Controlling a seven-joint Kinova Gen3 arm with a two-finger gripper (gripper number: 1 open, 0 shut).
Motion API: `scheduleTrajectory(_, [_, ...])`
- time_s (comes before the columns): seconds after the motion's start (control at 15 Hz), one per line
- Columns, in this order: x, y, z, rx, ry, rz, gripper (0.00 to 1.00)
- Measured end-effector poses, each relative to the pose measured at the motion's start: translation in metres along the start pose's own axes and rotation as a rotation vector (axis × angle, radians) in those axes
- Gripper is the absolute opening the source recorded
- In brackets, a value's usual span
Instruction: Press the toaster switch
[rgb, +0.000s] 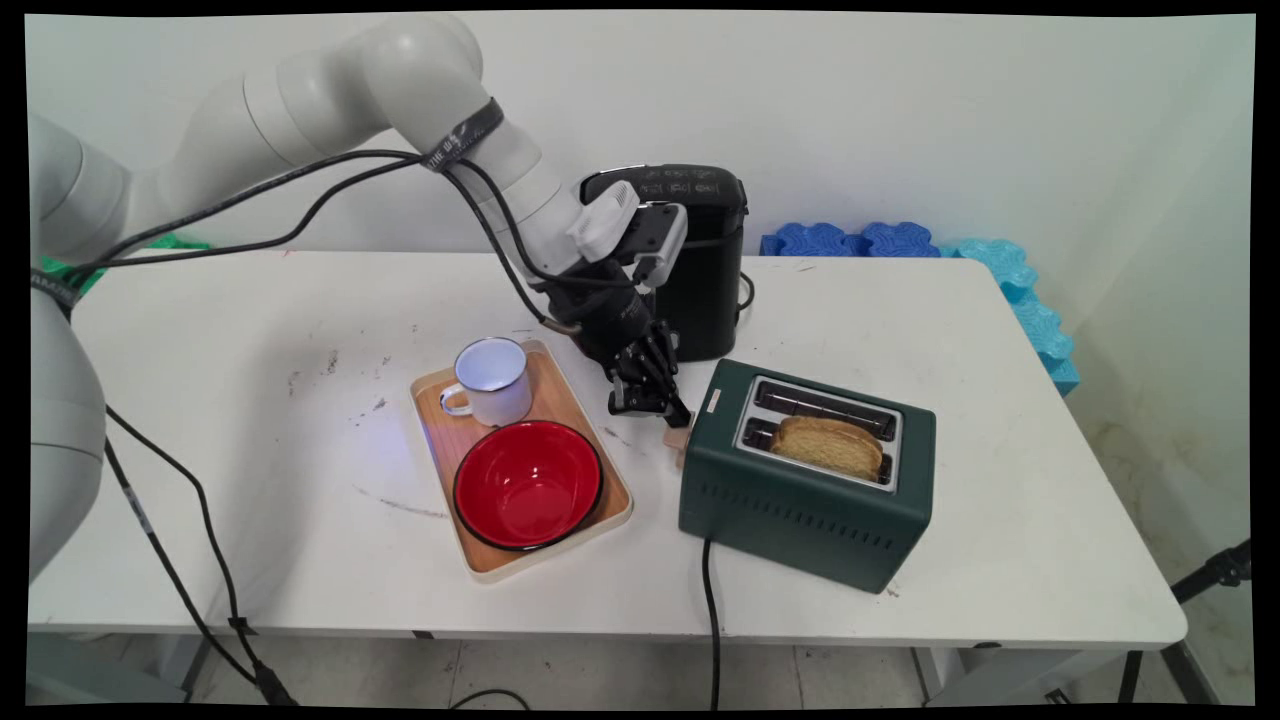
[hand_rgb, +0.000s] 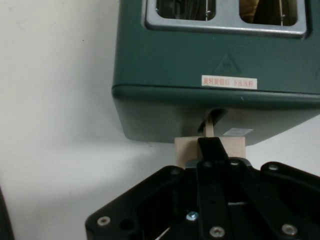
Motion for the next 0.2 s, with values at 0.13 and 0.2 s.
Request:
scheduleTrajectory(0.13, [-0.0011, 0.0017, 0.0004, -0.001, 0.001, -0.007, 0.00])
scheduleTrajectory(0.2, [-0.0018, 0.0025, 0.0005, -0.001, 0.001, -0.010, 0.00])
